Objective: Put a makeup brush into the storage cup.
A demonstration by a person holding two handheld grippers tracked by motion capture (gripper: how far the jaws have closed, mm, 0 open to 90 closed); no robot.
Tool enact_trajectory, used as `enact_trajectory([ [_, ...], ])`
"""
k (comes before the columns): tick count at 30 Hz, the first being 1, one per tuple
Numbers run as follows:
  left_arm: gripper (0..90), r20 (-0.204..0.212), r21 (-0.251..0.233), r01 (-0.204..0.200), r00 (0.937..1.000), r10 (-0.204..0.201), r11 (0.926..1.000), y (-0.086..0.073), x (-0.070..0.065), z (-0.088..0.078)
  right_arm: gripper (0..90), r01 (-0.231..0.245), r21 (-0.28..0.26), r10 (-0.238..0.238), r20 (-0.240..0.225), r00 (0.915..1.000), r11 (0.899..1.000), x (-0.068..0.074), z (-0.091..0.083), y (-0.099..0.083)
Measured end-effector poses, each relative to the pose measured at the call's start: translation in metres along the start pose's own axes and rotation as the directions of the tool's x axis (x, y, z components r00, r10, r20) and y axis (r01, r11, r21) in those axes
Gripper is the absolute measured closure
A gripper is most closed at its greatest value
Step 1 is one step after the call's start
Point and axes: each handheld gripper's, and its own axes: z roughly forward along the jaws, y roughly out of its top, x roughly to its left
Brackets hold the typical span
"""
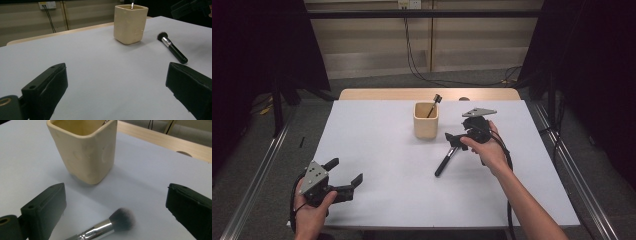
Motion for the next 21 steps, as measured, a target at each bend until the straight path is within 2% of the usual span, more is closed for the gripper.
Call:
enact_trajectory([
  [3,3.9,-0.004,-0.002,0.001,1.0000,-0.002,1.0000,0.000,0.001,0.000,3.1,-0.027,0.079,0.027,-0.011,0.9996,0.996,-0.001,0.003,0.000],
  [8,3.9,-0.002,0.004,-0.003,1.0000,0.003,1.0000,0.000,0.001,0.000,3.5,-0.038,0.128,0.041,-0.020,0.9989,0.991,-0.001,0.005,0.001],
  [10,3.9,-0.001,0.005,-0.007,1.0000,0.007,1.0000,0.000,0.001,0.001,4.2,-0.061,0.170,0.067,-0.030,0.9973,0.984,-0.001,0.006,0.002],
  [11,3.9,0.000,0.009,-0.009,1.0000,0.009,0.9999,0.000,0.001,0.001,4.1,-0.093,0.224,0.104,-0.039,0.9938,0.970,-0.002,0.008,0.004],
  [12,3.9,0.000,0.007,-0.006,1.0000,0.006,1.0000,0.000,0.001,0.001,4.1,-0.093,0.224,0.104,-0.039,0.9938,0.970,-0.002,0.008,0.004],
  [13,3.9,-0.002,0.007,-0.008,1.0000,0.008,0.9999,0.000,0.001,0.001,4.2,-0.090,0.254,0.104,-0.043,0.9936,0.963,-0.003,0.009,0.005],
  [14,3.9,-0.004,0.006,-0.008,1.0000,0.008,1.0000,0.000,0.001,0.001,4.4,-0.092,0.268,0.103,-0.029,0.9942,0.959,-0.002,0.010,0.006],
  [15,3.9,-0.006,0.006,-0.007,1.0000,0.007,1.0000,0.000,0.001,0.001,5.2,-0.099,0.292,0.107,-0.010,0.9942,0.951,-0.003,0.011,0.007],
  [17,3.9,-0.004,0.006,-0.004,1.0000,0.004,1.0000,-0.001,0.002,0.002,5.0,-0.119,0.336,0.136,-0.027,0.9904,0.934,-0.004,0.014,0.008],
  [19,3.9,-0.003,0.007,-0.007,1.0000,0.007,1.0000,-0.001,0.002,0.001,5.5,-0.125,0.371,0.139,-0.011,0.9902,0.920,-0.003,0.017,0.009],
  [20,3.8,-0.004,0.008,-0.008,1.0000,0.008,0.9999,-0.001,0.002,0.001,5.5,-0.130,0.397,0.147,-0.011,0.9891,0.908,-0.002,0.018,0.010],
  [21,3.9,-0.003,0.005,-0.013,0.9999,0.013,0.9999,0.000,0.002,0.001,4.0,-0.144,0.438,0.173,-0.028,0.9845,0.887,-0.001,0.021,0.010],
])
